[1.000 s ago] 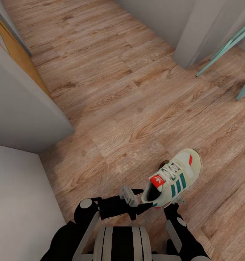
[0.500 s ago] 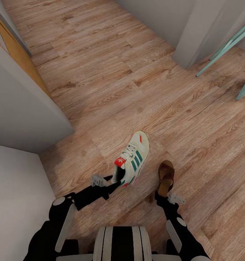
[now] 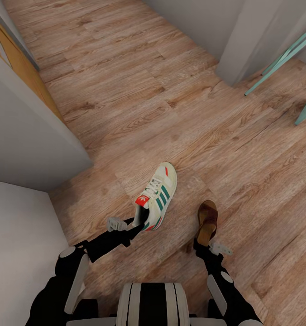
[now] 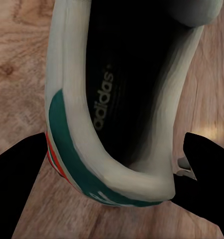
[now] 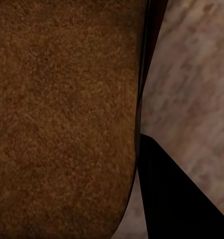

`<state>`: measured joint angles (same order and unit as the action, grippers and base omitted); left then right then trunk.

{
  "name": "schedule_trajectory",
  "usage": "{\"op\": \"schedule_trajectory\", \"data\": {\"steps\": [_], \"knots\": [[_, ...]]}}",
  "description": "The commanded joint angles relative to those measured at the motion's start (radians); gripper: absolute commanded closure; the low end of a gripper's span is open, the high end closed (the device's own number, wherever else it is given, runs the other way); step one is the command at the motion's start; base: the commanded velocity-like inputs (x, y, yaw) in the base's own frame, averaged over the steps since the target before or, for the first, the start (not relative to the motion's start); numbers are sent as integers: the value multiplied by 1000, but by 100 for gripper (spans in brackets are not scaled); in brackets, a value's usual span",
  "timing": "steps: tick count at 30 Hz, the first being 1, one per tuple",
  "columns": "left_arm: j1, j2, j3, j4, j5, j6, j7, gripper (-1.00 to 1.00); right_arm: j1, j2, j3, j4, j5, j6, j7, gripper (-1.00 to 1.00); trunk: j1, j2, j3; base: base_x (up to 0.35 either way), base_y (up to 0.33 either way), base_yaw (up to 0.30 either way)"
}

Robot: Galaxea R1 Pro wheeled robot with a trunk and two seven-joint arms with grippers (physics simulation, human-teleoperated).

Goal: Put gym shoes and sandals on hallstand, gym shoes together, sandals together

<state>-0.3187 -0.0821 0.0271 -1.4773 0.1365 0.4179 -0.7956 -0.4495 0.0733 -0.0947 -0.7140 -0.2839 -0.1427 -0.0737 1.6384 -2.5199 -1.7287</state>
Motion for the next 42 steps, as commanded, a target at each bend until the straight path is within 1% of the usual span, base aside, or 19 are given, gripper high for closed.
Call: {"op": "schedule_trajectory", "data": {"steps": [1, 4, 42], "knots": [[0, -1, 2, 0, 6, 9, -4, 100, 0, 0, -2, 19, -18, -3, 0, 100, 0, 0, 0, 0, 0, 0], [0, -2, 2, 0, 6, 9, -4, 100, 0, 0, -2, 19, -18, -4, 0, 100, 0, 0, 0, 0, 0, 0], [0, -2, 0, 0, 8, 9, -5, 100, 0, 0, 0, 21, -18, -5, -1, 100, -17, 9, 147, 0, 0, 0]]}}
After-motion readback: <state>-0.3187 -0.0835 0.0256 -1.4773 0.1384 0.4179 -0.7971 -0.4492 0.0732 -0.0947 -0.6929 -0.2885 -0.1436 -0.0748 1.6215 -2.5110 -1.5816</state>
